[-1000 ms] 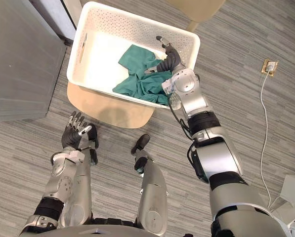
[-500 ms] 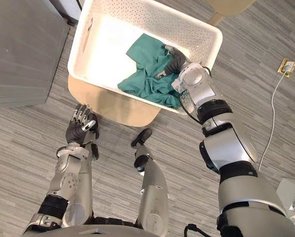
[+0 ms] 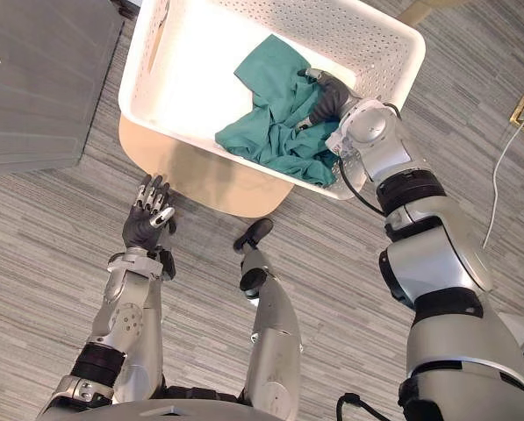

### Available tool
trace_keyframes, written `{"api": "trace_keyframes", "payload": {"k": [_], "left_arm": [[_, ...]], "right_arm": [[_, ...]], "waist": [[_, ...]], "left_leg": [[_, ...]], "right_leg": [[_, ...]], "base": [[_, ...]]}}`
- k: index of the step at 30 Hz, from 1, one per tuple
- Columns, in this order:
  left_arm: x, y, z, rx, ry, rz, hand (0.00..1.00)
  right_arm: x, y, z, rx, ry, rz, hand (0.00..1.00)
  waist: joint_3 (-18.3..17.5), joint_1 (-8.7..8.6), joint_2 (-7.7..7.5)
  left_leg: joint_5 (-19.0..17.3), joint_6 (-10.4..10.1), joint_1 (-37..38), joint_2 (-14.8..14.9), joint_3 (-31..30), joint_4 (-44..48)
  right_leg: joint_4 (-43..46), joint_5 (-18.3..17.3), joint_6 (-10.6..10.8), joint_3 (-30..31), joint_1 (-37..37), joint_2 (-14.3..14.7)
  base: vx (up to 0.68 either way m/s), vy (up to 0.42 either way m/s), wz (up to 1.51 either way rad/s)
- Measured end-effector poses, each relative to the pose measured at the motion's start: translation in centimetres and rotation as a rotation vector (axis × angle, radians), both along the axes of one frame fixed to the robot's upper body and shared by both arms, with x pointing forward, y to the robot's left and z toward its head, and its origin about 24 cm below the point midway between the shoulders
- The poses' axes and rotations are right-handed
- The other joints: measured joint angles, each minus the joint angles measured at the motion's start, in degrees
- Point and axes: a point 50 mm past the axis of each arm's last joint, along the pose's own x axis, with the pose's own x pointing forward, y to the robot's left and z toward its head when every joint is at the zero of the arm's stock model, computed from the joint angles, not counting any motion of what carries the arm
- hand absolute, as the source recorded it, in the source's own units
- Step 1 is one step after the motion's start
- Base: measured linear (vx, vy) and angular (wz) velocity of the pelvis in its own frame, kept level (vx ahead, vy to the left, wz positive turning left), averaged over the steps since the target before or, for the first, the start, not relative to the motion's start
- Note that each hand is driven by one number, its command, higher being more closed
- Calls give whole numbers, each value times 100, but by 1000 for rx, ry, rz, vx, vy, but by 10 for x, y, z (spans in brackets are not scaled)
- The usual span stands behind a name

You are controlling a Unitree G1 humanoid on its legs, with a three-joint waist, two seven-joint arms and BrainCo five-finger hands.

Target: Pick up the laundry basket with both hands and put the clothes into the washing machine.

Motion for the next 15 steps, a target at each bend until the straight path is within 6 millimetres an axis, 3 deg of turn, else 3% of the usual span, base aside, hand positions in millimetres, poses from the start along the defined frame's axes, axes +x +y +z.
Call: {"api": "trace_keyframes", "payload": {"k": [6, 15], "left_arm": [[2, -18, 17, -47, -61, -39, 0], [4, -7, 31, -75, -90, 38, 0]], "right_arm": [[1, 2, 0, 91, -42, -18, 100], [7, 24, -19, 407, -58, -51, 100]], "waist": [[-45, 0, 11], [-50, 71, 11]], "left_leg": [[225, -8, 50, 1, 17, -179], [245, -14, 368, 100, -50, -2]], "right_leg": [[96, -13, -66, -1, -60, 16], [396, -199, -156, -9, 249, 21]], "base": [[28, -69, 0], [18, -93, 0]]}}
